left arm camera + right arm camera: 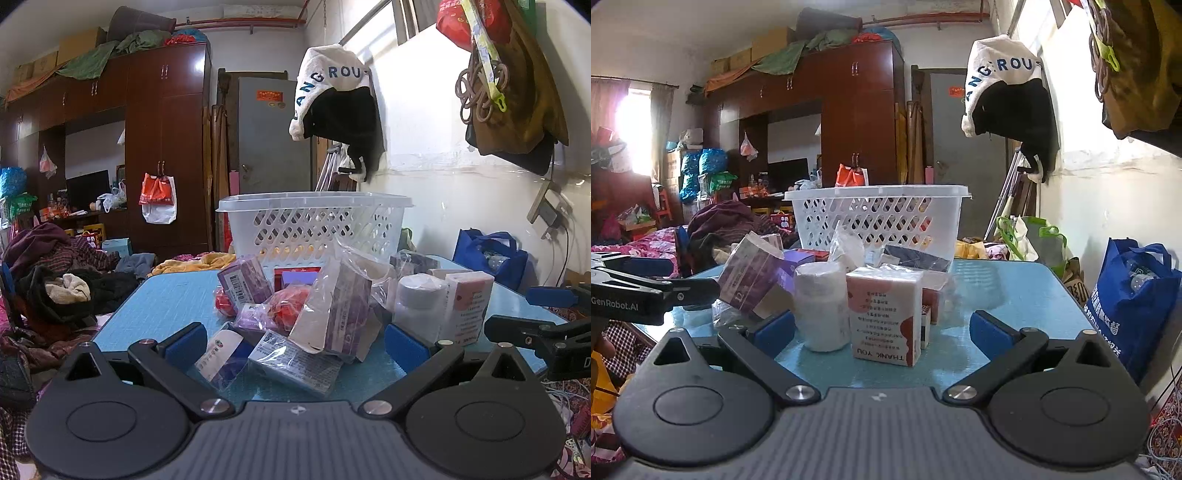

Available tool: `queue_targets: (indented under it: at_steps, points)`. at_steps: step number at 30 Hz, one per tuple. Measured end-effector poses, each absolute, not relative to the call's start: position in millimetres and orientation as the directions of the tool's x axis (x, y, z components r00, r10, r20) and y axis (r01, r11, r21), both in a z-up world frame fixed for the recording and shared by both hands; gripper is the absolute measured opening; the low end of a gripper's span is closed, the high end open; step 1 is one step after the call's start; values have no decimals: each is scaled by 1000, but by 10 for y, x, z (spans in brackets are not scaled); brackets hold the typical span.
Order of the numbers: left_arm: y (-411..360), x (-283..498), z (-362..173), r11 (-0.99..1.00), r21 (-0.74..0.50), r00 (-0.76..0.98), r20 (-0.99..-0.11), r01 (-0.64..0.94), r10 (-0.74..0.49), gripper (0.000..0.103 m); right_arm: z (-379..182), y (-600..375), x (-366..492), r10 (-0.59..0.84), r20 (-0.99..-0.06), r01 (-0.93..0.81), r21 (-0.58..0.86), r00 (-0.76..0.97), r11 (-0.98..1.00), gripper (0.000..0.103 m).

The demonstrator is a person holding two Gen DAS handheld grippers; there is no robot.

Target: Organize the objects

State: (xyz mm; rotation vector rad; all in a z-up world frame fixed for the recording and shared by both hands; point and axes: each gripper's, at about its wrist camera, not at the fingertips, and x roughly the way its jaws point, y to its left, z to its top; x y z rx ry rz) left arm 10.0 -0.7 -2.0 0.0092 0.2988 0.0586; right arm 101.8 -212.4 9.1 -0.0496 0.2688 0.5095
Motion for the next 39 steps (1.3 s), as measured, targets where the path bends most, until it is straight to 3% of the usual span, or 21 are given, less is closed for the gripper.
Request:
queue_targets:
  at_steps: [39]
  points:
    - [-8,119,-24,998,13,953,-297,-55,57,103,59,-2078,1042,438,-299,-457,7,848,889,103]
